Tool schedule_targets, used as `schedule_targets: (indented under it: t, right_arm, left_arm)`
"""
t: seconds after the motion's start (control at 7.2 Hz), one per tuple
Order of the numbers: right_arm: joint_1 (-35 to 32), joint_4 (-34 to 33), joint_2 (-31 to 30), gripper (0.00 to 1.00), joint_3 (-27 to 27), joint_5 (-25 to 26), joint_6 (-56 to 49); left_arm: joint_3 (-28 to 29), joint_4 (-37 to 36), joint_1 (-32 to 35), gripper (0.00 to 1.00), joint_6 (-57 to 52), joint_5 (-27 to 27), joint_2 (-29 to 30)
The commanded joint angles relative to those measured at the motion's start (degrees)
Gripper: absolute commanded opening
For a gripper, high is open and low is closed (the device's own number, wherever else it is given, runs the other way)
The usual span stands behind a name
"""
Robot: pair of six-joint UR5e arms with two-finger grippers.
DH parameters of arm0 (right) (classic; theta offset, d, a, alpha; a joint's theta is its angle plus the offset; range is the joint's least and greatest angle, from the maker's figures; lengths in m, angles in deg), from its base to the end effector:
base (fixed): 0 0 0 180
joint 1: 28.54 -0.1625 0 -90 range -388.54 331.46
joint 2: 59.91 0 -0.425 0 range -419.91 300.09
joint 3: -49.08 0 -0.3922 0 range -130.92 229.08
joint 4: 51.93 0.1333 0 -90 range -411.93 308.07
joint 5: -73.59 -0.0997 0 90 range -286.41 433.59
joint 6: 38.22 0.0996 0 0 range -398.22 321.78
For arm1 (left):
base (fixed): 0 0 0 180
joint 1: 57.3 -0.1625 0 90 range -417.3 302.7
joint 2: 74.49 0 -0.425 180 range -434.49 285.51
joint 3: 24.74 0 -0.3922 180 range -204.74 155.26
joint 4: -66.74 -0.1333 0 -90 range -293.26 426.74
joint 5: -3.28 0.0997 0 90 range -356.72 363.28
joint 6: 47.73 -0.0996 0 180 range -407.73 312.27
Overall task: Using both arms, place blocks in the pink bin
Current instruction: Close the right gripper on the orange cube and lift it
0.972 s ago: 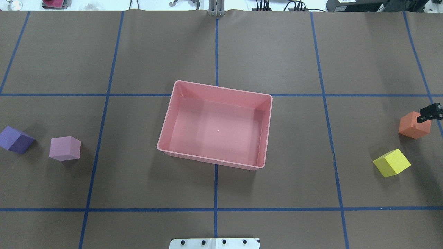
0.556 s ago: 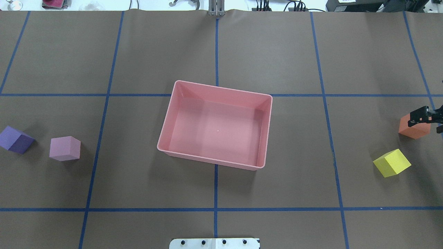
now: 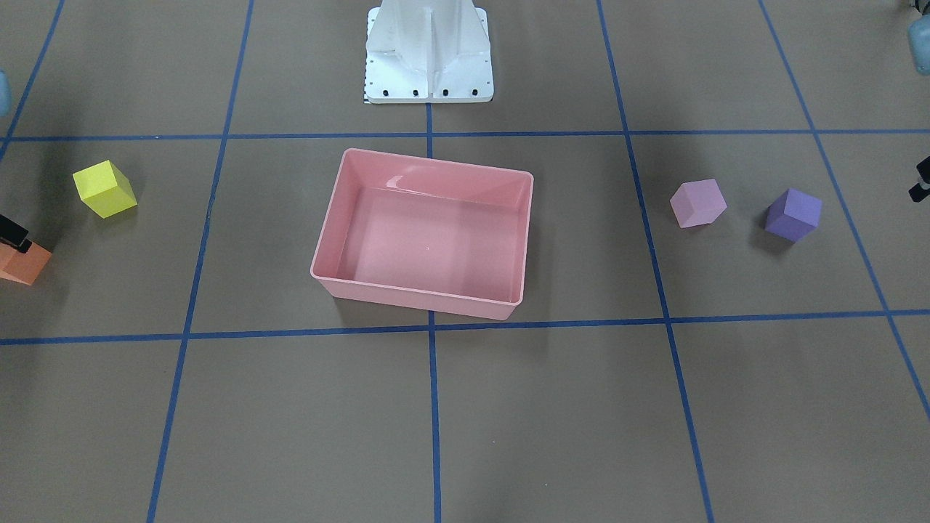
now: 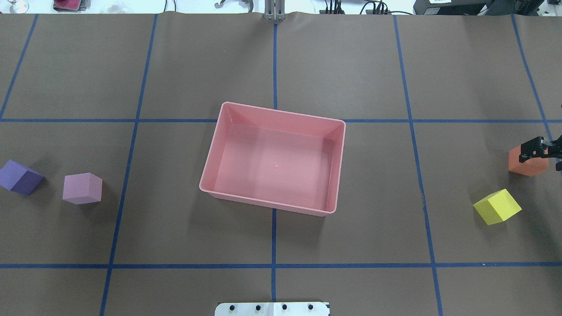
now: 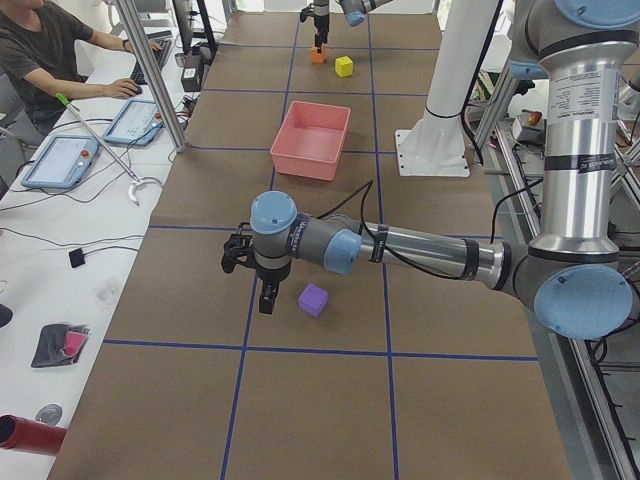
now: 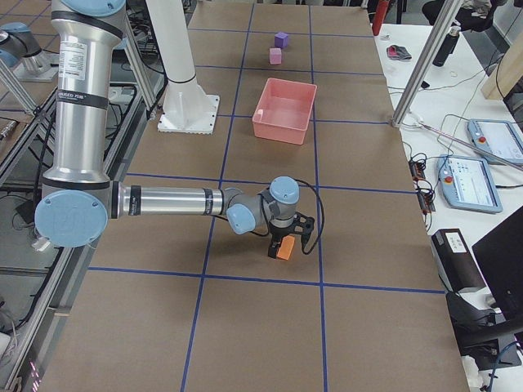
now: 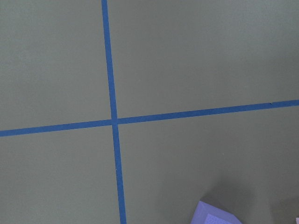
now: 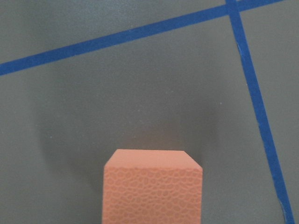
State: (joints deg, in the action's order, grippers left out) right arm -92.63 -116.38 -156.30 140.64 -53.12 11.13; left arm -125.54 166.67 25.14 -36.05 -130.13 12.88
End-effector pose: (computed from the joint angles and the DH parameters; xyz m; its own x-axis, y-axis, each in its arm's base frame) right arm -0.1368 -0.4505 0.6573 0.7196 0.2862 0.6326 -0.2107 0.9582 -0.1937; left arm -0.0004 -0.4903 0.5691 0.7030 0.1101 -0.7026 0.0176 0.9849 0.1720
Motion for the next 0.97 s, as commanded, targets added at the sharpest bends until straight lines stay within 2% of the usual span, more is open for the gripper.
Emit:
schedule_targets:
  t: [0.0, 0.14, 0.28, 0.42, 0.56, 0.69, 0.83]
  right_arm:
    - [0.1, 2.6, 0.9, 0.98, -3.0, -0.1, 0.2]
    - [0.2, 2.9, 2.4, 0.79, -3.3, -0.4, 0.9]
    - [0.2, 3.0, 2.6, 0.19, -3.1, -0.5, 2.7]
    - [0.2, 3.0, 2.9, 0.0, -2.4, -1.9, 2.8]
    - [0.1, 2.1, 3.0, 0.0, 0.8, -5.1, 3.9]
    - [0.1, -1.3, 5.3, 0.0, 5.4, -6.2, 8.9]
    - [0.5, -5.2, 10.2, 0.0, 8.3, -7.0, 13.5]
  left_arm:
    - [0.0, 0.0, 0.0, 1.0, -0.1, 0.1, 0.0]
    - [-0.2, 0.0, 0.0, 1.0, -0.1, 0.1, 0.0]
    - [-0.3, 0.0, 0.0, 1.0, 0.2, 0.1, 0.0]
    - [-0.3, 0.0, -1.1, 1.0, 0.4, 0.0, 0.4]
    - [-0.6, -0.1, -5.0, 1.0, 2.0, 0.2, 0.8]
    - [-1.1, 3.1, -8.4, 1.0, 8.8, 0.7, 0.8]
    - [-1.1, 7.7, -9.9, 0.99, 9.8, 1.1, -1.2]
